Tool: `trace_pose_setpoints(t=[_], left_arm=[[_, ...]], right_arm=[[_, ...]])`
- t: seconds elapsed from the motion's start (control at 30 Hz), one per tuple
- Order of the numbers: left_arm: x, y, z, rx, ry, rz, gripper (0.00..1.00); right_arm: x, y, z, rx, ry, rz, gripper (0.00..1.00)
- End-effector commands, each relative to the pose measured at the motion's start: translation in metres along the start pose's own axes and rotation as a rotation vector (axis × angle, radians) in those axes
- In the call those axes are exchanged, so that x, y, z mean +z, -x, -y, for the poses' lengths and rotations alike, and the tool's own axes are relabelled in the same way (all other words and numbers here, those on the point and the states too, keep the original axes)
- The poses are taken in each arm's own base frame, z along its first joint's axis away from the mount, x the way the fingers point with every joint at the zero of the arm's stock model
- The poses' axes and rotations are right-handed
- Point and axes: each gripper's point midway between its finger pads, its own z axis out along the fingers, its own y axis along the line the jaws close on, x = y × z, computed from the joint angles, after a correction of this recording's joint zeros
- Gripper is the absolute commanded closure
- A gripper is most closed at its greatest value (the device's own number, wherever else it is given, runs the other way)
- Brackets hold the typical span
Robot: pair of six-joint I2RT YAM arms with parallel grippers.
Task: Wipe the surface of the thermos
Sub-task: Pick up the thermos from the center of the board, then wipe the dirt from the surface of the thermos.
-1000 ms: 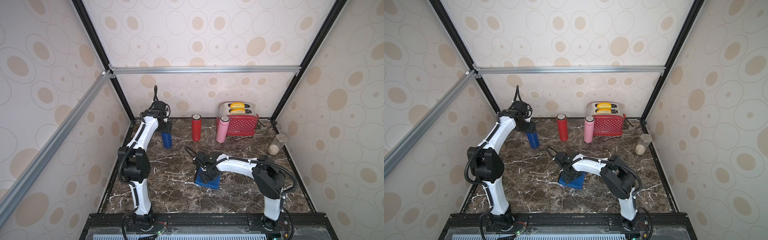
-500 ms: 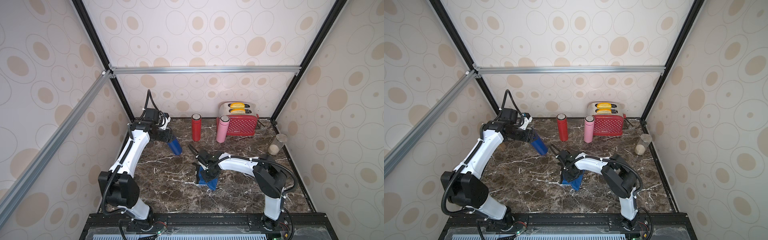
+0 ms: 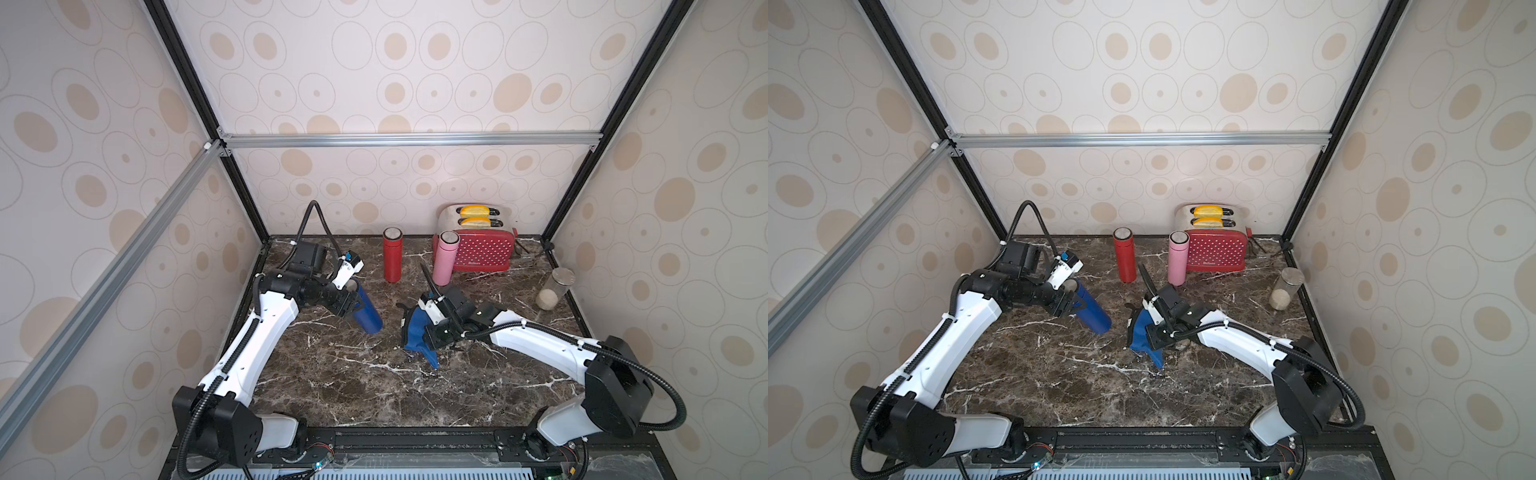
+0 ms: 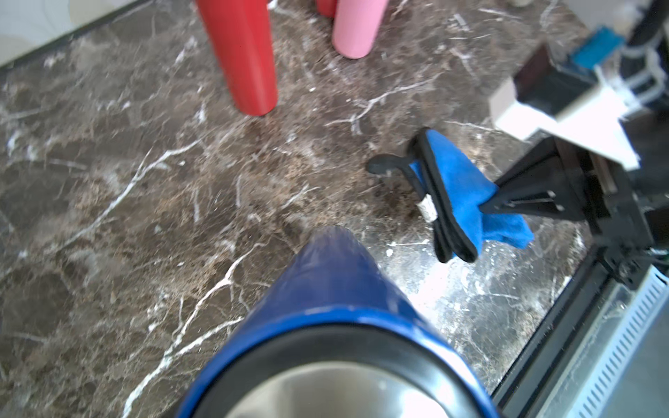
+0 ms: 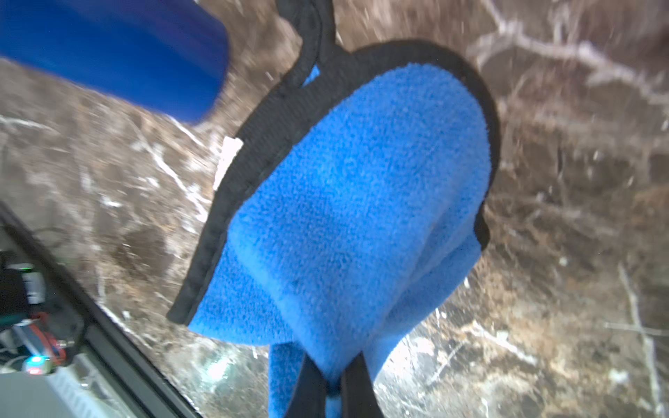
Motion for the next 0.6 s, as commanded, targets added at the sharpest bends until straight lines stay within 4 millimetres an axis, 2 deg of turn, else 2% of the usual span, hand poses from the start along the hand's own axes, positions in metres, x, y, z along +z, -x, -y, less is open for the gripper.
trace_pose_setpoints(t=[0.0, 0.2, 0.33, 0.43, 0.57], left_arm=[[-0.002, 0.009, 0.016, 0.150, -0.061, 0.050, 1.00], [0.013, 0.002, 0.041, 0.338, -0.103, -0.024, 1.00], [0.022, -0.001, 0.051, 0.408, -0.137, -0.042, 1.00], [0.029, -0.002, 0.057, 0.444, -0.160, -0.052, 1.00], [0.038, 0.000, 0.060, 0.463, -0.170, -0.057, 1.00]], right_arm=[[-0.018, 0.034, -0.020, -0.038, 0.118, 0.135, 1.00], [-0.045, 0.088, -0.049, -0.076, 0.270, 0.306, 1.00], [-0.056, 0.110, -0.071, -0.095, 0.376, 0.360, 1.00], [-0.058, 0.116, -0.083, -0.096, 0.459, 0.385, 1.00], [-0.042, 0.105, -0.087, -0.073, 0.503, 0.348, 1.00]])
